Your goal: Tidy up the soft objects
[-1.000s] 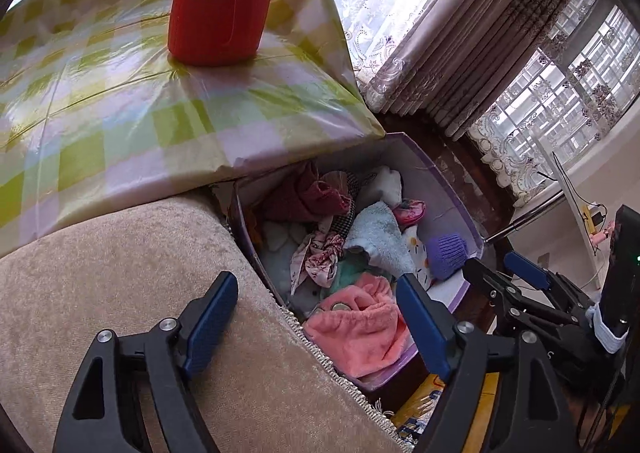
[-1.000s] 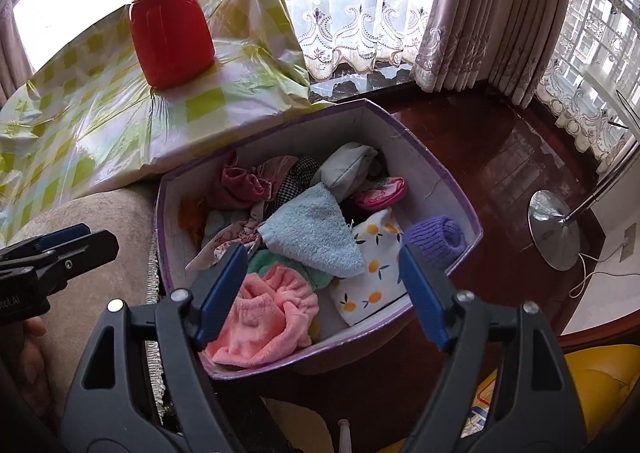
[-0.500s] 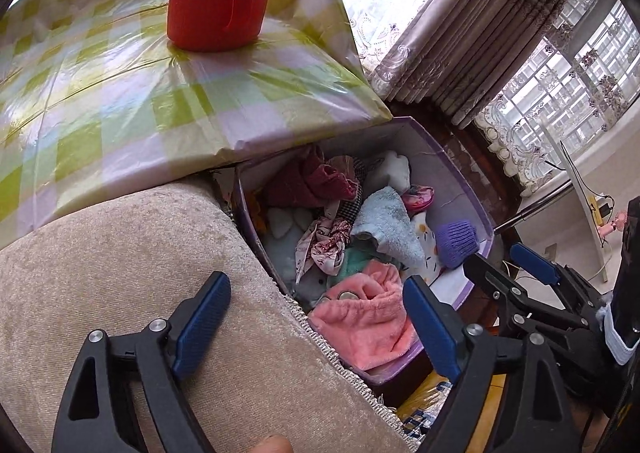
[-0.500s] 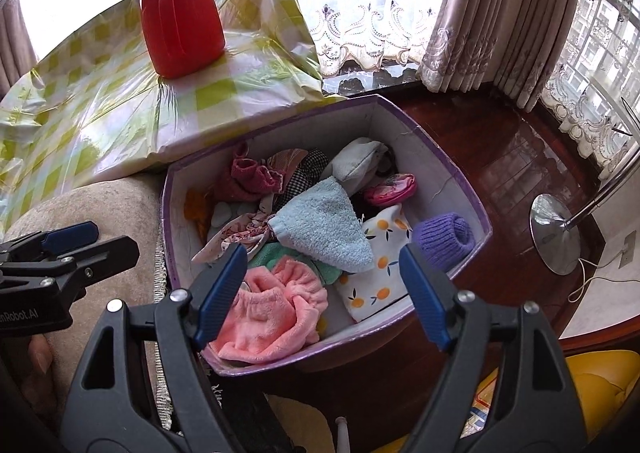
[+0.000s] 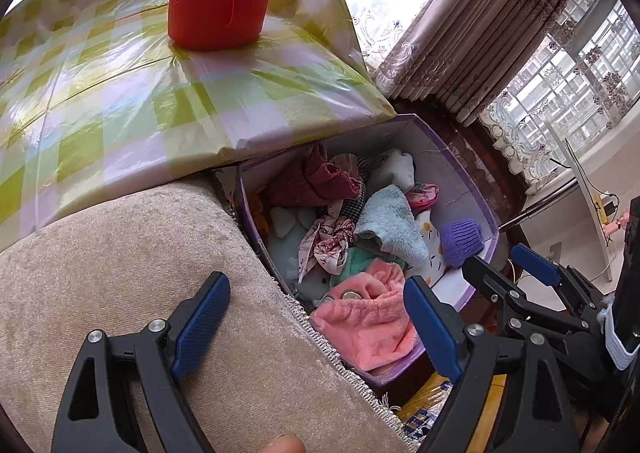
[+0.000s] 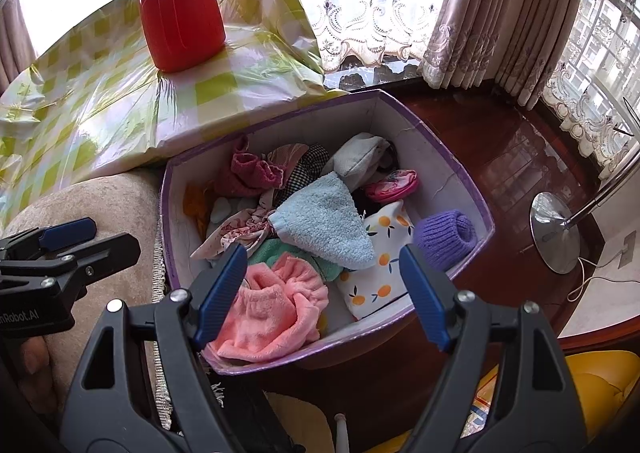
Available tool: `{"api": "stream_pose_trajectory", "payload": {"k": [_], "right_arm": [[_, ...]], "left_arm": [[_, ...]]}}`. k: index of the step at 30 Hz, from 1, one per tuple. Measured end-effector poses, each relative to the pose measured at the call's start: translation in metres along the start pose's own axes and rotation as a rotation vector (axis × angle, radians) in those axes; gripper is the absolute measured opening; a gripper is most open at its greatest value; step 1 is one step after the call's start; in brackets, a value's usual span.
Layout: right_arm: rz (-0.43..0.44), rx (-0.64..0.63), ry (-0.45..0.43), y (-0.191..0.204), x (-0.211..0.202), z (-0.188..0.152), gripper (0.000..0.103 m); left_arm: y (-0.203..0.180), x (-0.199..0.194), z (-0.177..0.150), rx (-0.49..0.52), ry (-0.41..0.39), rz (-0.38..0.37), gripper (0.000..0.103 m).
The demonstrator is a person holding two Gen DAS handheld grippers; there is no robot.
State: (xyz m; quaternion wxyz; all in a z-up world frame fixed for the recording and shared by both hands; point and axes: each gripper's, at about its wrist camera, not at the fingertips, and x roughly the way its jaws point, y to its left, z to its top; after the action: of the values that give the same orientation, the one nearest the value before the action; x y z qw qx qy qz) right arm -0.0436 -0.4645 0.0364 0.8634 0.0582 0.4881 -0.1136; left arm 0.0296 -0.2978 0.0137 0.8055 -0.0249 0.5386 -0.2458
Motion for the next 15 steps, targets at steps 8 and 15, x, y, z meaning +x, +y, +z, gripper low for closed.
{"api": "stream_pose_trajectory", "payload": {"k": [8, 15], "right_arm": [[0.001, -0.001, 0.003, 0.0015, -0.0002, -0.0005, 0.080], [0.001, 0.000, 0.003, 0.0016, -0.0001, -0.0002, 0.081]], "left_arm": [[0.0001, 0.0001, 0.0001, 0.002, 0.001, 0.001, 0.089], [0.0002, 0.0001, 0.0002, 0.001, 0.000, 0.000, 0.089]]}}
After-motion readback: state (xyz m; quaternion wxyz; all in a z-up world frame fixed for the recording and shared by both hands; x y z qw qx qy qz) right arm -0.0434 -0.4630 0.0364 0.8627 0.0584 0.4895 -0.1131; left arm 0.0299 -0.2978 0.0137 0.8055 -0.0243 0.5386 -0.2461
